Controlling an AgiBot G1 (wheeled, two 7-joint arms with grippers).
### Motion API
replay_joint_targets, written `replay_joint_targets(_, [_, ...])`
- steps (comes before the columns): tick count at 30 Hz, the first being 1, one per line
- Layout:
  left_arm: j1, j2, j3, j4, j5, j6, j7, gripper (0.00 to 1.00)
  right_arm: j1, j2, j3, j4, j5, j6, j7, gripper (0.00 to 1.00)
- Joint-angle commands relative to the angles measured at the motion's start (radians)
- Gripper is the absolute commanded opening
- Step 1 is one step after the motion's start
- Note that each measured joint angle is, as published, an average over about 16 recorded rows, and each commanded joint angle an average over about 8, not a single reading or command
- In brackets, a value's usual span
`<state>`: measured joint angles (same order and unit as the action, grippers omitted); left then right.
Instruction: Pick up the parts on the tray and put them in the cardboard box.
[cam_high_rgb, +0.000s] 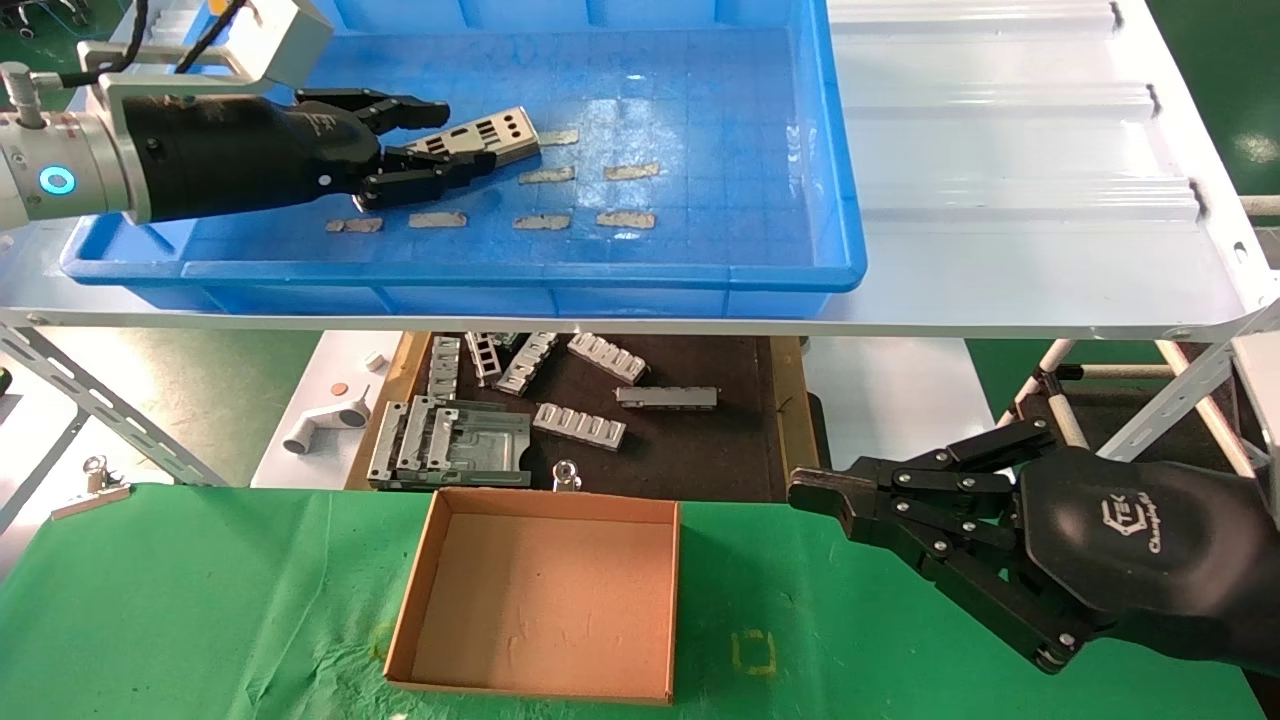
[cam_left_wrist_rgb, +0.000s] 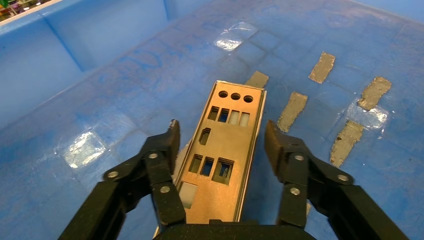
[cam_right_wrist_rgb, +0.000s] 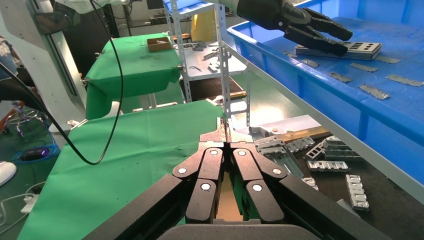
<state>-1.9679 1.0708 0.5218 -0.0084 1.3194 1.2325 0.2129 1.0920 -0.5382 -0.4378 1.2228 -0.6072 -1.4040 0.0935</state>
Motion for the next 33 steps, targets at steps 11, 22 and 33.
replay_joint_targets(11, [-0.004,-0.002,-0.003,0.002,-0.005,-0.001,0.008,0.00,0.000,0.000,0.000,0.000,0.000,0.000,0.000,0.00])
replay_joint_targets(22, [-0.014,-0.007,-0.008,-0.001,-0.011,0.014,0.014,0.00,0.000,0.000,0.000,0.000,0.000,0.000,0.000,0.00])
replay_joint_targets(33, [-0.029,-0.018,-0.012,-0.006,-0.017,0.040,0.025,0.00,0.000,0.000,0.000,0.000,0.000,0.000,0.000,0.00])
